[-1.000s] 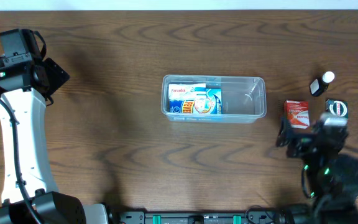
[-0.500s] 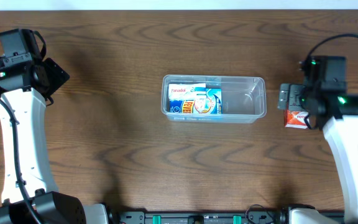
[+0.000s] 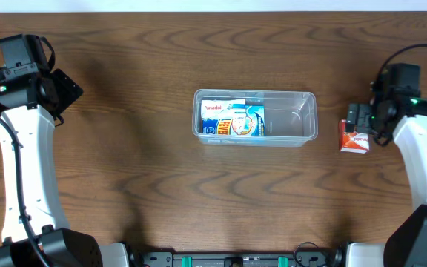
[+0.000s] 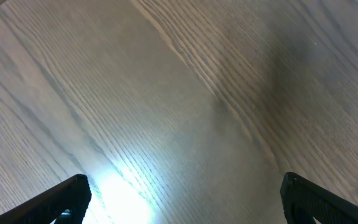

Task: Pack container
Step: 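Move right gripper to the red Panadol box and grasp it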

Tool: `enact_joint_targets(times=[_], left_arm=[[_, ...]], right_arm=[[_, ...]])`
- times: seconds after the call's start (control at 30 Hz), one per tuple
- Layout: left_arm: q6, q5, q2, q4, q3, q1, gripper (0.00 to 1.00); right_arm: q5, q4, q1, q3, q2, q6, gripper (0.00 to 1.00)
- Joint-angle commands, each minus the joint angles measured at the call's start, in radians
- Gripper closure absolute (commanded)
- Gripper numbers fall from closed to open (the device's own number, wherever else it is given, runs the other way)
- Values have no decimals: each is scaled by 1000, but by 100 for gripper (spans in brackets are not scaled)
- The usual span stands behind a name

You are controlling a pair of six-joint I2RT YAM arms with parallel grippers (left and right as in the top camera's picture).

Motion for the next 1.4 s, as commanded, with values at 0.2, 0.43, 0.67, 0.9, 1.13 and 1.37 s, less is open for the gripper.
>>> enact_joint_targets(times=[0.2, 0.43, 0.67, 0.9, 1.13, 1.37], left_arm=[[-5, -2, 10, -2, 9, 3, 2], [-5, -2, 10, -2, 9, 3, 2], [-5, -2, 10, -2, 9, 3, 2], [-5, -2, 10, -2, 9, 3, 2], [-5, -2, 10, -2, 9, 3, 2], [-5, -2, 10, -2, 9, 3, 2]], right_arm=[[-220, 108, -56, -52, 45, -117, 1], [-130, 127, -50, -64, 113, -132, 1], [-161, 156, -50, -65, 219, -176, 1], [-165, 167, -49, -65, 340, -204, 4], [-164, 177, -49, -65, 370, -209, 20], [-167, 176, -25, -60, 331, -204, 36]])
